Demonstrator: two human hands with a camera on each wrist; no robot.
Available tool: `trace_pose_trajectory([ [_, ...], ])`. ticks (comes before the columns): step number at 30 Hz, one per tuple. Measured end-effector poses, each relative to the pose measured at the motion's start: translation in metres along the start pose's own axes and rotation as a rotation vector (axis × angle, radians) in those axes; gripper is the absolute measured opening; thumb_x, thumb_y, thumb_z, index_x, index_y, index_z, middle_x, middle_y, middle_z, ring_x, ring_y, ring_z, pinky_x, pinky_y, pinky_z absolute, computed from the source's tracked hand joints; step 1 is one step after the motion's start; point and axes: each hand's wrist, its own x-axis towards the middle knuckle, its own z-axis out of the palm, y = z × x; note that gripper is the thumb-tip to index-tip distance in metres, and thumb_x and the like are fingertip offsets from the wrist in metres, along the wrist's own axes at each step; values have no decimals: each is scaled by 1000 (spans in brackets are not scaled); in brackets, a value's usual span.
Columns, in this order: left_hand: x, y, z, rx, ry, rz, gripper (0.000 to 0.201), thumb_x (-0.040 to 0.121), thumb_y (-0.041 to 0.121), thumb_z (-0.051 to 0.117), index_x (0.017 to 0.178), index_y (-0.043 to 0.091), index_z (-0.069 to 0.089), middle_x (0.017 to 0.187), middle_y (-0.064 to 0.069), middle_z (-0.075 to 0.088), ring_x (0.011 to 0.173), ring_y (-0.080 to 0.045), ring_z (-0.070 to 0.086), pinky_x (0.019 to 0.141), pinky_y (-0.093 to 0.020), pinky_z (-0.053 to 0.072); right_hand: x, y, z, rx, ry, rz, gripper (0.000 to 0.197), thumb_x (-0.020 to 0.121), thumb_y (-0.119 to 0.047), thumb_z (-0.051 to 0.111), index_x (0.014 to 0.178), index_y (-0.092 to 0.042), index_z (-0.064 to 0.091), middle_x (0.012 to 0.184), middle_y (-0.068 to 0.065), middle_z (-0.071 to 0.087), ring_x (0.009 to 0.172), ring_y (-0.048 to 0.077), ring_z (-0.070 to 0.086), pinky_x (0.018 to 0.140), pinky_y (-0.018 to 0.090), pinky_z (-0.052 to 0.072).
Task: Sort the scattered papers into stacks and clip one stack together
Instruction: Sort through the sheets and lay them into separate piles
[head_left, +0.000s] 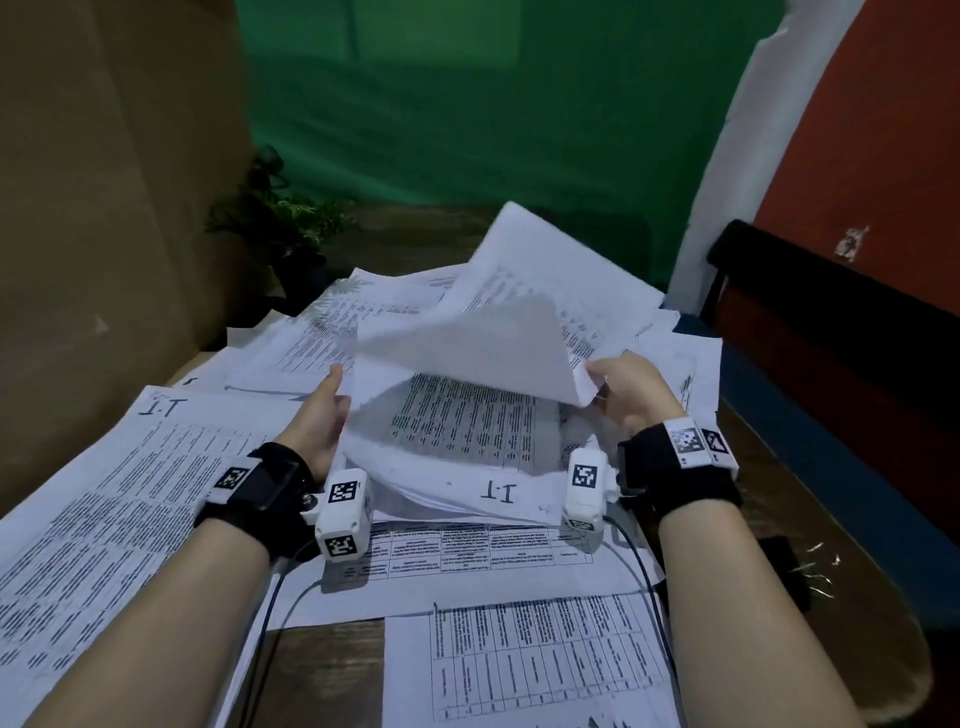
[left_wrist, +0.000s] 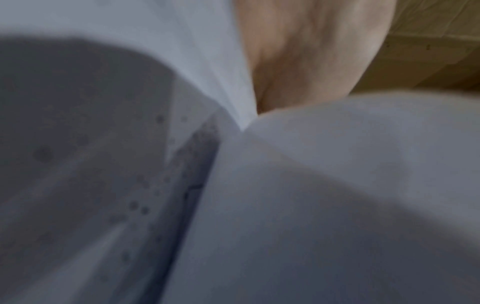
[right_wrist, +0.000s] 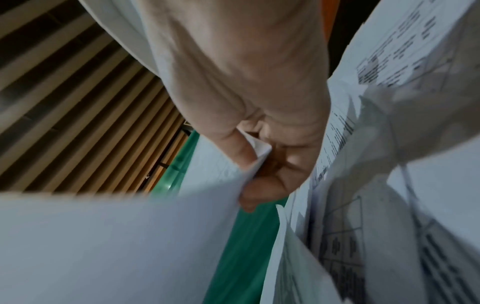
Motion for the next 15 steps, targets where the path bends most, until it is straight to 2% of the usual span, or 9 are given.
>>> trace_pose_trajectory([
  [1,1,2,-3,-24,-6,1,79,96,63,16,94,3,68,70,-14,73,59,-24,71,59,-29,52,-1,1,-1,-38,-51,-29,16,93,4,48,88,-6,59,76,12,63,63,23,59,45,26,52],
  [3,0,7,-4,-48,-69,-39,83,95,63,21,80,3,75,65,-12,72,54,-23,70,43,-22,51,-7,1,4,-110,-140,-44,17,93,2,49,98,-4,65,94,17,71,76,28,66,58,34,56],
  [5,1,8,-5,-7,-98,-75,74,94,62,32,106,-1,70,84,-12,74,67,-26,72,46,-26,55,-9,5,9,-142,-188,-40,20,93,1,50,102,-5,66,105,19,71,86,32,68,74,41,54],
  [7,-8,7,3,86,-81,-52,56,94,49,47,133,9,51,122,-9,63,96,-28,68,54,-28,58,-13,9,15,-139,-200,-41,17,93,0,51,102,-5,64,104,23,70,88,36,67,80,46,53],
  [9,-4,1,6,234,-76,24,43,95,27,55,132,6,50,135,-15,55,103,-24,66,54,-22,55,-9,13,20,-200,-200,-41,10,94,-13,54,97,-10,62,100,18,70,87,35,67,87,47,54],
  [10,-7,-1,8,279,-103,59,35,94,16,57,126,3,53,127,-20,59,89,-17,70,53,-18,52,-10,11,22,-257,-226,-42,18,91,-29,56,96,-12,62,98,13,70,89,33,68,91,50,53],
  [12,-13,0,11,338,-125,109,27,92,1,57,119,0,56,95,-16,68,59,-4,67,51,-10,48,-9,4,23,-394,-264,-48,44,88,-53,53,99,-12,60,91,7,66,84,27,65,84,36,58],
  [13,-15,-1,8,338,-129,116,27,92,-2,55,119,-1,56,87,-13,67,58,-6,67,54,-12,50,-9,1,21,-421,-263,-42,46,94,-53,48,102,-9,58,92,9,63,81,24,61,76,28,58],
  [15,-13,-1,1,278,-127,154,35,92,-2,55,127,-2,52,98,-15,69,81,-21,69,67,-27,55,0,-3,7,-393,-192,-18,45,99,-47,46,118,-7,55,108,11,59,91,25,58,84,35,55],
])
